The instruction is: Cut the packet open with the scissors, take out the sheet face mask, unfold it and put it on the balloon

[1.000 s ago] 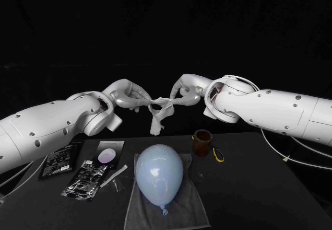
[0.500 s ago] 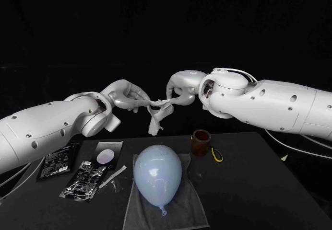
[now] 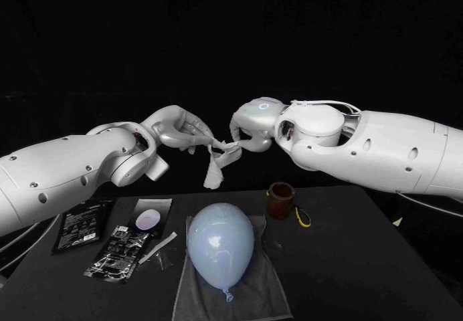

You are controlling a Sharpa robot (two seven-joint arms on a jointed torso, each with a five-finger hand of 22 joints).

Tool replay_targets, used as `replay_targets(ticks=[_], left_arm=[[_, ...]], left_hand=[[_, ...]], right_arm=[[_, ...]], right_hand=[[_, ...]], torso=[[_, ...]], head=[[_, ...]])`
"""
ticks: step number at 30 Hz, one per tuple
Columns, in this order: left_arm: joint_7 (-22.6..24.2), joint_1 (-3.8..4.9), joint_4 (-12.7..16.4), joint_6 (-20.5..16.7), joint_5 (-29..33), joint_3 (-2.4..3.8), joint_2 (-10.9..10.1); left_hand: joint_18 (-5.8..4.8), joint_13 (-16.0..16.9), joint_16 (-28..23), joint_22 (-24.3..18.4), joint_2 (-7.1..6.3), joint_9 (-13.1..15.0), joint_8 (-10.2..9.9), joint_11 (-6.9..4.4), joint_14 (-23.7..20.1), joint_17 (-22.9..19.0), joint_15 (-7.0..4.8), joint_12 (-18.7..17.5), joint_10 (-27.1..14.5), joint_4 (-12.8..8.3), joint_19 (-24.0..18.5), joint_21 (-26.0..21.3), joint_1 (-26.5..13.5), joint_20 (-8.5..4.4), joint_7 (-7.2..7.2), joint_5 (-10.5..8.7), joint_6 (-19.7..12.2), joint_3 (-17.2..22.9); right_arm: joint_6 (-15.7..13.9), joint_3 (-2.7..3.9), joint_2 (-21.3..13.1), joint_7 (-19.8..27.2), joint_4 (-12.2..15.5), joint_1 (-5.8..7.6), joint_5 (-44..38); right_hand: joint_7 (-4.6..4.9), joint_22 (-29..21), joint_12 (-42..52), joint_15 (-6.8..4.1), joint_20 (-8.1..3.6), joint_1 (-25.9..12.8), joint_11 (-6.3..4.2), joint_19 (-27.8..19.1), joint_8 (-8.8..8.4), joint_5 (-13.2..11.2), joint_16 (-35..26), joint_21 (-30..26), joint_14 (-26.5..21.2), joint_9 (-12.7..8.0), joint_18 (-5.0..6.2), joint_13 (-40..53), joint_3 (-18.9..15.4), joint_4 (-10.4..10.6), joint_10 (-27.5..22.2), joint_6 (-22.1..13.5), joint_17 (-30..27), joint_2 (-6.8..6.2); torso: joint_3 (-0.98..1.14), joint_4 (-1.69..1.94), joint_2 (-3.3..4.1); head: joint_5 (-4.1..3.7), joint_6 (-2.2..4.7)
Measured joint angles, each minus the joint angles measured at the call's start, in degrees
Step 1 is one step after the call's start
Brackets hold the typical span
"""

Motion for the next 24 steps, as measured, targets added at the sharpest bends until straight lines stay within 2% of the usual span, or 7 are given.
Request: replay_targets(ticks=[7, 16, 23, 24], left_arm=[[-0.08, 0.11, 2.18, 0.82, -0.21, -0.08, -1.72], [-0.21, -0.01, 7.49, 1.96, 1.03, -0.36, -5.11], [-0.25, -0.50, 11.55, 2.78, 4.56, -0.54, -7.21], [-0.25, -0.64, 12.18, 2.91, 5.36, -0.58, -7.52]], left_hand=[[-0.02, 0.00, 0.00, 0.00, 0.00, 0.02, 0.00, -0.09, 0.07, 0.06, -0.05, 0.00, 0.33, 0.00, 0.00, 0.26, 0.00, 0.00, -0.01, 0.00, -0.01, 0.00], [-0.04, 0.00, 0.16, 0.08, -0.08, 0.24, -0.04, 0.00, 0.08, 0.24, -0.04, 0.00, 0.41, 0.00, 0.00, 0.27, -0.08, 0.00, -0.16, 0.00, -0.16, -0.01], [-0.32, 0.00, 0.22, 0.08, -0.08, 0.28, -0.07, -0.01, 0.16, 0.31, 0.04, 0.00, 0.42, 0.00, 0.00, 0.27, -0.08, 0.00, 0.03, 0.00, 0.03, -0.01], [-0.09, 0.00, 0.22, 0.08, -0.15, 0.28, -0.02, -0.11, 0.22, 0.45, -0.02, 0.00, 0.53, 0.00, 0.00, 0.27, -0.15, 0.00, 0.03, -0.01, 0.03, -0.01]], right_arm=[[-1.91, -0.01, -1.78, -0.02, 0.62, 0.00, 3.83], [-5.45, -0.12, -5.57, 4.22, 2.10, -0.04, 22.33], [-4.93, -0.28, -8.35, 8.29, 5.40, -0.20, 36.22], [-4.51, -0.33, -8.82, 8.86, 6.19, -0.24, 38.04]], right_hand=[[-0.02, -0.02, 0.00, -0.10, 0.00, 0.00, 0.00, 0.00, 0.03, -0.10, -0.03, -0.41, 0.10, 0.00, 0.00, 0.00, 0.23, 0.23, 0.00, 0.11, -0.01, 0.00], [-0.02, -0.04, -0.01, -0.29, -0.22, -0.23, 0.00, -0.22, 0.12, -0.11, -0.21, -2.00, -0.11, 0.00, -0.01, -0.04, 0.73, 0.73, 0.00, 0.10, -0.05, -0.23], [-0.02, -0.02, -0.23, -0.29, -0.22, 0.04, 0.00, -0.23, 0.21, -0.12, 0.01, -2.01, -0.11, 0.00, -0.02, -0.04, 0.78, 0.78, -0.01, 0.10, -0.04, -0.45], [0.00, -0.02, -0.23, -0.29, -0.22, 0.04, 0.00, -0.23, 0.22, -0.12, 0.01, -2.01, -0.12, 0.00, -0.03, -0.04, 0.78, 0.78, -0.01, 0.07, -0.03, -0.45]], torso=[[-0.02, -0.03, -0.26], [-0.24, 0.01, -0.76], [-0.33, 0.18, -1.58], [-0.35, 0.20, -1.73]], head=[[0.10, -0.23], [0.55, -0.94], [0.99, -1.57], [1.07, -1.64]])
